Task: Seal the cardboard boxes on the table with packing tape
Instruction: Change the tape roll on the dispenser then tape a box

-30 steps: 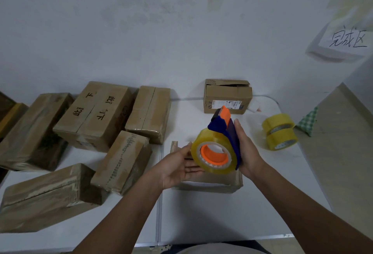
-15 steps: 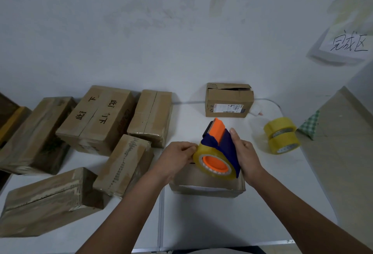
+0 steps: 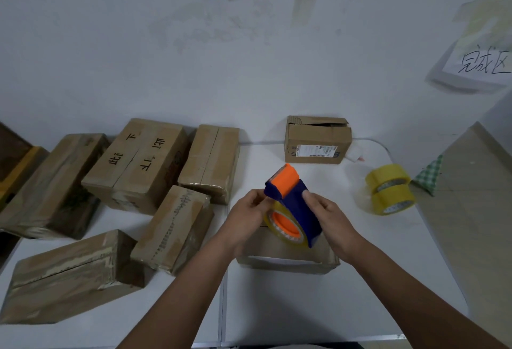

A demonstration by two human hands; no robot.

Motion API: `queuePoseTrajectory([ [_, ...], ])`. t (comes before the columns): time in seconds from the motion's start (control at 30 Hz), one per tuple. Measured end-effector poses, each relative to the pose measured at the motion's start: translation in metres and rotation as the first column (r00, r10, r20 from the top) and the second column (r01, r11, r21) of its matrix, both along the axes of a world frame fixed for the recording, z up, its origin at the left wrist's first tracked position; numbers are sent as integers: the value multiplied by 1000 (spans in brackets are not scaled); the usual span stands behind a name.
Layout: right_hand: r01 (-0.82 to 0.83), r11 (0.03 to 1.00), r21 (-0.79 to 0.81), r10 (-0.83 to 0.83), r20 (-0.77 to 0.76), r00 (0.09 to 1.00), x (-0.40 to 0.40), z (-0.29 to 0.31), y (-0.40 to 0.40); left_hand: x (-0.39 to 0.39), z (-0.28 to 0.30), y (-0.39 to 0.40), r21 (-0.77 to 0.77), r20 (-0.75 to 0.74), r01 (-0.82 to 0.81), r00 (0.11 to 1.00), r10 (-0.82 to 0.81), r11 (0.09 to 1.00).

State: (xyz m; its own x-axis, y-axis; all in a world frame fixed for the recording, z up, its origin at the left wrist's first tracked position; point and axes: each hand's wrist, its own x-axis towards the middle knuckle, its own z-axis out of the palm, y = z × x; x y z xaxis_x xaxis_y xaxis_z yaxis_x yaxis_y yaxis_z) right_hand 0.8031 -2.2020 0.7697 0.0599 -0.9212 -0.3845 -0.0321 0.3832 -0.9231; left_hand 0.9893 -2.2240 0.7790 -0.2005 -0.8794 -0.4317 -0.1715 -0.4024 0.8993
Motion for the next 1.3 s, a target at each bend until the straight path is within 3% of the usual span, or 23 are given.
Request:
queuePoseTrajectory([
  [0.2, -271, 959, 76, 267, 60, 962, -16, -1, 2, 14, 2, -10, -93, 50, 64, 997, -60, 994],
  [0.33, -328, 942, 73, 325, 54, 944, -20, 4, 1, 24, 5, -20, -278, 75, 147, 989, -131, 949],
  [0.5, -279, 960, -26, 279, -3, 960, -18, 1, -1, 22, 4, -23, -494, 267, 228, 958, -103, 839],
  [0.77, -138, 979, -150, 122, -112, 986, -16, -14, -2, 23, -10, -12, -578, 357, 415, 903, -240, 702],
  [0.9, -171, 975, -138, 138, -223, 965, -19, -15, -4, 24, -15, -12, -570, 207, 268, 962, -181, 776],
  [1.03, -218, 966, -138, 185, -217, 958, -19, -12, -3, 20, 1, -29, -330, 147, 79, 989, -31, 941],
  [1.17, -230, 956, -179, 194, -200, 960, -14, -7, 1, 12, 6, -49, -273, 118, 111, 990, -82, 955],
  [1.3, -190, 959, -210, 128, -277, 952, -15, -16, 4, 13, 7, -48, -276, 111, 103, 991, -75, 956],
])
